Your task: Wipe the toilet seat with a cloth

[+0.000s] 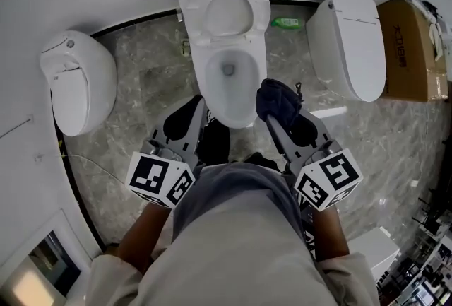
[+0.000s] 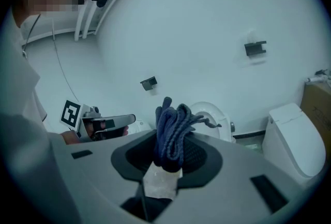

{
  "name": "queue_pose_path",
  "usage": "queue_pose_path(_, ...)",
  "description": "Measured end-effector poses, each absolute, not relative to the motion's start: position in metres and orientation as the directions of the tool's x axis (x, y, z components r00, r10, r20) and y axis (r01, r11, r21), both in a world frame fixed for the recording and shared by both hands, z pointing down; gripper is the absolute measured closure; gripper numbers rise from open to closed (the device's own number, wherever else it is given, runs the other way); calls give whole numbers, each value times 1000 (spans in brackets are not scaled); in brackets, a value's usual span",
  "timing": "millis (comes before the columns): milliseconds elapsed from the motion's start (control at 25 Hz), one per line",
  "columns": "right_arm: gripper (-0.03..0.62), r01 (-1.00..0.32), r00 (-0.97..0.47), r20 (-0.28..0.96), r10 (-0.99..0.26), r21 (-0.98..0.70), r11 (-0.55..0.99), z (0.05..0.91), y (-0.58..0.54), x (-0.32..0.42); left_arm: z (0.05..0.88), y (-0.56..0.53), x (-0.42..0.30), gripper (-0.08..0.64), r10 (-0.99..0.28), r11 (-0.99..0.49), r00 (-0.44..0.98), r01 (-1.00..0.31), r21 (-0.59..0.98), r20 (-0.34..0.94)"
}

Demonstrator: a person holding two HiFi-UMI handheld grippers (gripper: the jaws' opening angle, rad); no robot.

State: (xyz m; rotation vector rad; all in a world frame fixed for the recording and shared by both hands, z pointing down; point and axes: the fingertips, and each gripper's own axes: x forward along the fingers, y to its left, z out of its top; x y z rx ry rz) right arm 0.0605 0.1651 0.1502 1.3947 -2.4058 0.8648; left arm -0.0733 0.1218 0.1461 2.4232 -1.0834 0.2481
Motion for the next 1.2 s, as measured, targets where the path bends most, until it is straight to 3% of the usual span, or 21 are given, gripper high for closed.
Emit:
queue_pose_path(160, 489, -843, -518, 482, -707, -428, 326, 154, 129, 47, 148, 88, -84, 552, -620, -585, 703, -710, 393, 347)
queue_pose_path(600, 489, -858, -510, 535, -674, -374, 352, 166, 77, 46, 169, 66, -66, 552, -488, -648, 792, -610, 456, 366)
queue_pose_path(1200, 489, -853, -522, 588, -618, -363, 376, 223, 20, 64, 198, 31, -66, 552, -557, -550, 703, -711, 438, 443)
